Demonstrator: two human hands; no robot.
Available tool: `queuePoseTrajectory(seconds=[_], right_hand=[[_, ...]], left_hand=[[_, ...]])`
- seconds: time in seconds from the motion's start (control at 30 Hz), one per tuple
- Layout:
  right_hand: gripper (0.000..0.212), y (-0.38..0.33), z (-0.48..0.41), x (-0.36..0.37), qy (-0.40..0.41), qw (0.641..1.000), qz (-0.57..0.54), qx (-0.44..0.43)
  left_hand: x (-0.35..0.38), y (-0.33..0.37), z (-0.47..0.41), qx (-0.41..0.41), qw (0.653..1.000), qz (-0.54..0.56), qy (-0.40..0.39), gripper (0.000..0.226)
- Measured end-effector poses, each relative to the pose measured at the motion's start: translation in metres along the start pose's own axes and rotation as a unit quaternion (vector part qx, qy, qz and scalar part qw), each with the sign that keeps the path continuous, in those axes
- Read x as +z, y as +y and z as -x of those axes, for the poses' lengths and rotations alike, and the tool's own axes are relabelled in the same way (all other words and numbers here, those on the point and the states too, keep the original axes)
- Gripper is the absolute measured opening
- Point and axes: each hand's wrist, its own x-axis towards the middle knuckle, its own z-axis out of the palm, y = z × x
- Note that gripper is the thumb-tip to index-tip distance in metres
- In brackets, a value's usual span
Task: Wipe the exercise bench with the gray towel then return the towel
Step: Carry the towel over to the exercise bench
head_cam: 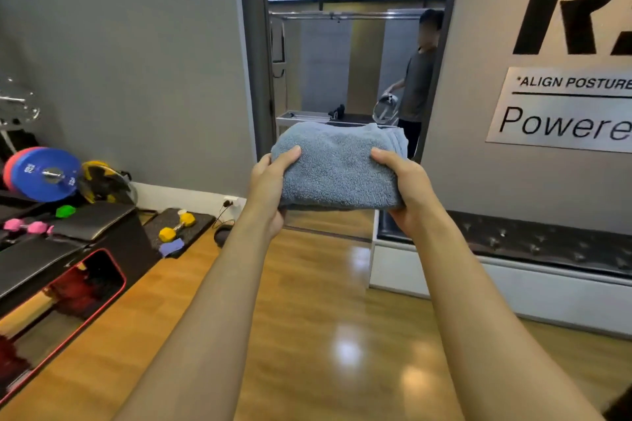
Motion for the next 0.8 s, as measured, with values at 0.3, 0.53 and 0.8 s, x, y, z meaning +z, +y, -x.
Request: queuePoseTrajectory(seconds=[0.3,0.53,0.8], right_hand=[[0.053,0.054,-0.265,0.023,0.015,1.000,0.017,-0.011],[0.036,0.066,-0.468,0.045,0.058,0.998,0.035,-0.013],[0.023,0.110,-0.711,0.033,0.056,0.998,0.030,-0.015]], left_hand=[[-0.004,-0.049,-0.295,0.009,0.999,-0.005,-0.040,0.025],[0.008,-0.070,-0.512,-0.005,0.999,0.011,-0.048,0.030],[0.032,-0.130,-0.745,-0.017,0.999,0.017,-0.049,0.036]])
